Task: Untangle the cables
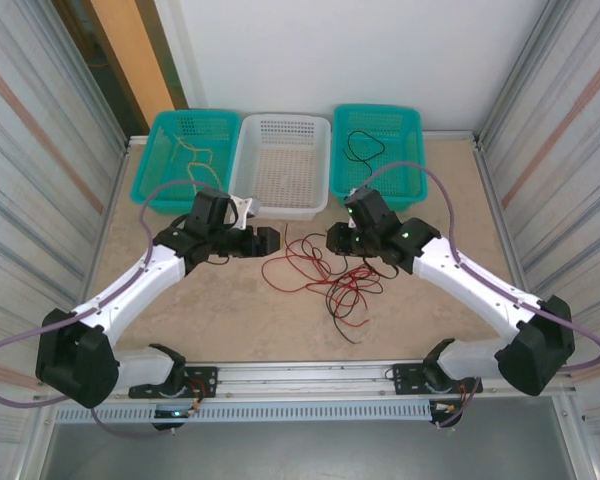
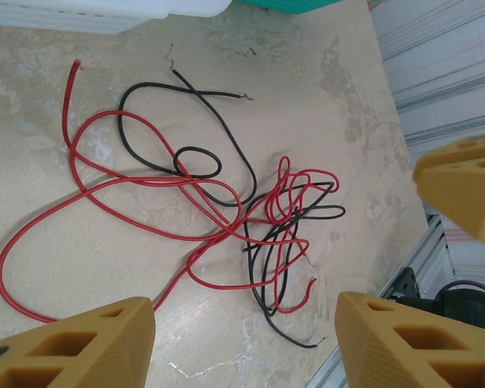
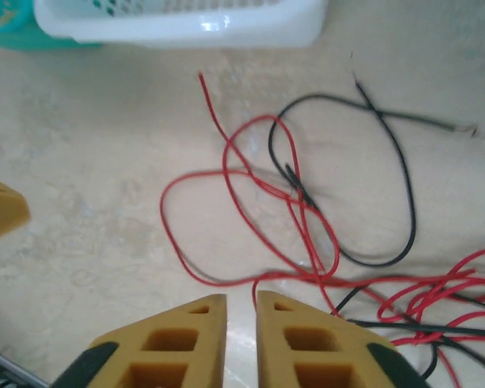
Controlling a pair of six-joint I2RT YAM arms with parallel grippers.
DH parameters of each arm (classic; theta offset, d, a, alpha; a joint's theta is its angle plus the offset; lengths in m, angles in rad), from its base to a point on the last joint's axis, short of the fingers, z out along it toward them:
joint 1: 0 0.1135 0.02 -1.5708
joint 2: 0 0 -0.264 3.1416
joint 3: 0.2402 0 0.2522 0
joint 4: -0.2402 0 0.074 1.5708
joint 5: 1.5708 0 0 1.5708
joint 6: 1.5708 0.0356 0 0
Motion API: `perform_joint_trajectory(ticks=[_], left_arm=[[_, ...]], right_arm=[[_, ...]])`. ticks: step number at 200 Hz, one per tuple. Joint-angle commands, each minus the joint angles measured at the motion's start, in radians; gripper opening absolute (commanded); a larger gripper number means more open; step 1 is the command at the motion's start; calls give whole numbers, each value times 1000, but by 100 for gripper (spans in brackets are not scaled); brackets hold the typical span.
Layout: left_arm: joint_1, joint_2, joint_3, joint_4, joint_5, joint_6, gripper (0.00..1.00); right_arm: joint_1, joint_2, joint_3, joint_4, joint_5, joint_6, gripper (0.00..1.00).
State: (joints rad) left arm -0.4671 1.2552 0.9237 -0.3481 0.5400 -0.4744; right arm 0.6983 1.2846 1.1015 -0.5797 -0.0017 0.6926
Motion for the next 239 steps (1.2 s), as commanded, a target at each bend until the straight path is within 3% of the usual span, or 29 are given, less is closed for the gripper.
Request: perform_joint_trajectory(ticks=[1,52,92,115,149,174,239], left_arm=[[-7,-28,24,2,20,24,61],[-7,-41,14,-15,9,32,61],[-9,-34,15,-7,12,25,61],[-9,-34,20,-21,8,35,61],[-8,-36,20,-26,6,39,61],[-8,-25,23,-19,7,36,61],[-8,-10,38,-17,10,33,61]], right_arm=[[-70,24,-19,-105,5,-30,43],[-213,60,-127,-94,-127,-16,50],[-175,112,-123,-88,-87,16,50],[-161,160,-109,-102,-55,18,41],[-160,196,-110,-109,-43,17,41],[-137,205,-104,-98,-57,9,34],[-63,272,-8,-134,-51,-12,33]])
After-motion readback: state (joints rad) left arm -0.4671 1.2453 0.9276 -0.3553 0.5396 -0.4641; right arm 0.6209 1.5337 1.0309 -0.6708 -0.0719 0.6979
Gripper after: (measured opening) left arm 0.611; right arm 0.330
